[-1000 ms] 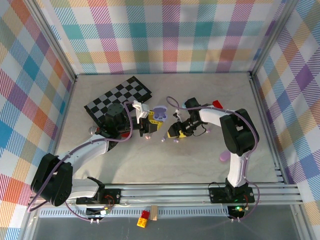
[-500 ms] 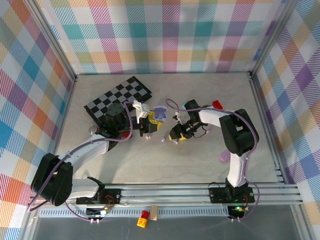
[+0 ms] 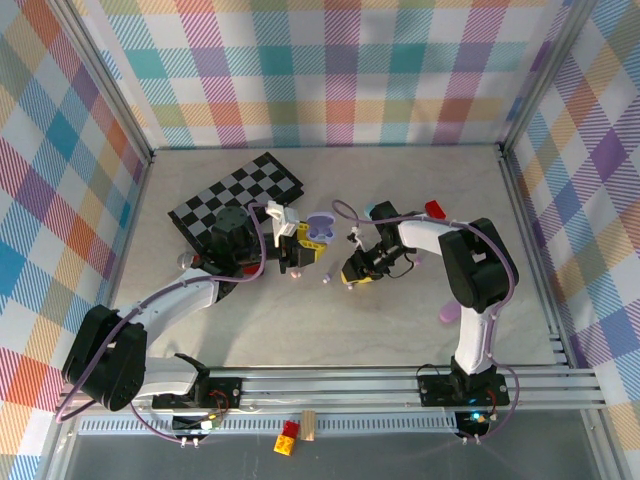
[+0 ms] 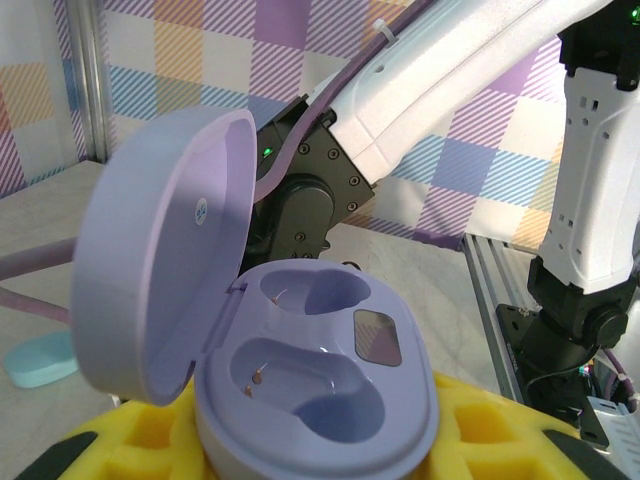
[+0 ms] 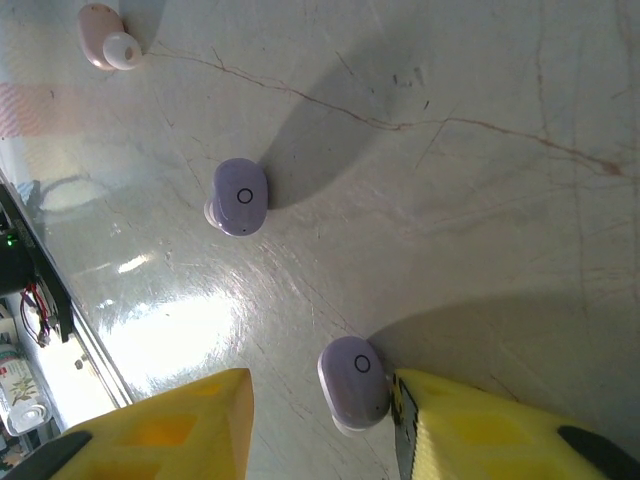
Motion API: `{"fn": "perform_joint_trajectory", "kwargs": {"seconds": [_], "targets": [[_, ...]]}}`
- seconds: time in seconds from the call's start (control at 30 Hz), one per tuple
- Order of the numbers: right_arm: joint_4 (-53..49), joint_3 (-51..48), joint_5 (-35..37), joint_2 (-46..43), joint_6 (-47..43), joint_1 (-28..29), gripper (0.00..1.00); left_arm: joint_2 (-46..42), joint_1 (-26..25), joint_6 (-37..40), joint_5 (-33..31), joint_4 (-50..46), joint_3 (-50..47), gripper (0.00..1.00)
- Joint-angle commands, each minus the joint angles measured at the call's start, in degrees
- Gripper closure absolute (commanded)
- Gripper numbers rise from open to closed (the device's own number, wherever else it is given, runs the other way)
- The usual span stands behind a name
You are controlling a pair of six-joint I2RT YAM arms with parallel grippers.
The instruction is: Insert the wireless bluetooth earbuds into the charging case
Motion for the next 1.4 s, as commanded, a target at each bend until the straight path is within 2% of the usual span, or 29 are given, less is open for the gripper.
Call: {"fn": "perform_joint_trajectory", "kwargs": {"seconds": [0.0, 0.53, 0.77, 0.97, 1.03, 1.37], "targets": [[-0.61, -0.27, 0.17, -0.82, 0.59, 0.44, 0.61, 0.25, 0.62, -0.30, 1.39, 2.34, 0.31, 0.69], [-0.06, -0.19, 4.21, 0.25, 3.69, 1.60, 0.72, 0.31, 0.70, -0.20, 1.47, 2.60, -0.04, 0.69], [1.33, -0.62, 6.62, -0.95, 6.04, 2.12, 0.81, 0.34, 0.70, -0.21, 1.41, 2.78, -0.22, 0.69], [2.10, -1.13, 9.34, -2.36, 9.09, 2.30, 0.83, 0.43, 0.71, -0.24, 1.39, 2.84, -0.22, 0.69], [2.47, -1.41, 10.14, -2.97, 10.31, 2.26, 0.86, 0.50, 0.77, -0.18, 1.39, 2.86, -0.22, 0.69], [0.74, -2.25, 19.48, -8.20, 12.00, 2.40, 0.84, 0.86, 0.88, -0.19, 0.89, 3.48, -0.66, 0.69]]}}
